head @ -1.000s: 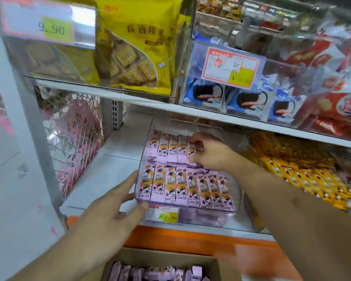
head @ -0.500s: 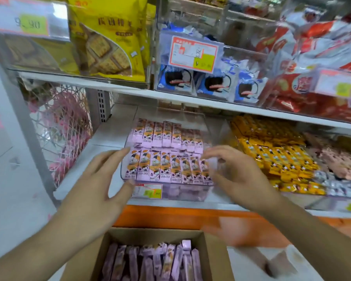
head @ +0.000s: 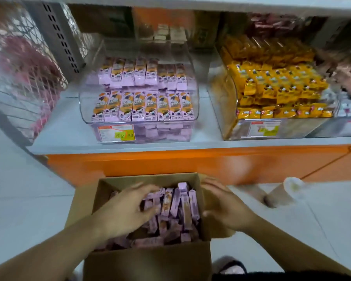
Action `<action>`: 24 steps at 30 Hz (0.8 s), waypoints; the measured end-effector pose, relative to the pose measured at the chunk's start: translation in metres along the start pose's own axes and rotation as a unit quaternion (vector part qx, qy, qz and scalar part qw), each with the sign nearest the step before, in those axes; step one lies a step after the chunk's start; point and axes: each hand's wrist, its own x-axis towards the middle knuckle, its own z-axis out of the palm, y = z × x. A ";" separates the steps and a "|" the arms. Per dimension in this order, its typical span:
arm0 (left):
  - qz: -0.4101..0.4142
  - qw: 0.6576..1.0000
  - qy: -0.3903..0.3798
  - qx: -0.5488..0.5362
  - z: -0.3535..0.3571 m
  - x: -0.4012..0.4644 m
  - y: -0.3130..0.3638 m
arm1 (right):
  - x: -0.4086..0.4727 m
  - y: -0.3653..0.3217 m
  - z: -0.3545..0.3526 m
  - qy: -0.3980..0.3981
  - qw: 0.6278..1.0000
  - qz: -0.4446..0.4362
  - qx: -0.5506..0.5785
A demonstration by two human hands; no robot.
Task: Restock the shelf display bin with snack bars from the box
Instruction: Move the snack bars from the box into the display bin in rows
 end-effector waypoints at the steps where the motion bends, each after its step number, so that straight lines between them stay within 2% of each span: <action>1: -0.020 1.000 -0.011 -0.011 0.015 0.011 -0.005 | 0.000 0.008 0.007 0.001 1.000 0.005 0.000; 6: -0.066 0.996 -0.047 -0.043 0.091 0.075 -0.024 | -0.007 0.023 0.023 0.042 0.992 0.021 0.115; 11: -0.114 0.986 -0.074 -0.095 0.136 0.110 -0.030 | -0.005 0.030 0.038 0.065 0.981 0.030 0.183; 17: -0.135 0.978 -0.070 -0.142 0.152 0.135 -0.030 | -0.002 0.034 0.041 0.050 0.981 0.038 0.182; 24: -0.127 0.963 -0.065 -0.227 0.149 0.123 -0.018 | -0.003 0.030 0.039 0.051 0.981 0.060 0.179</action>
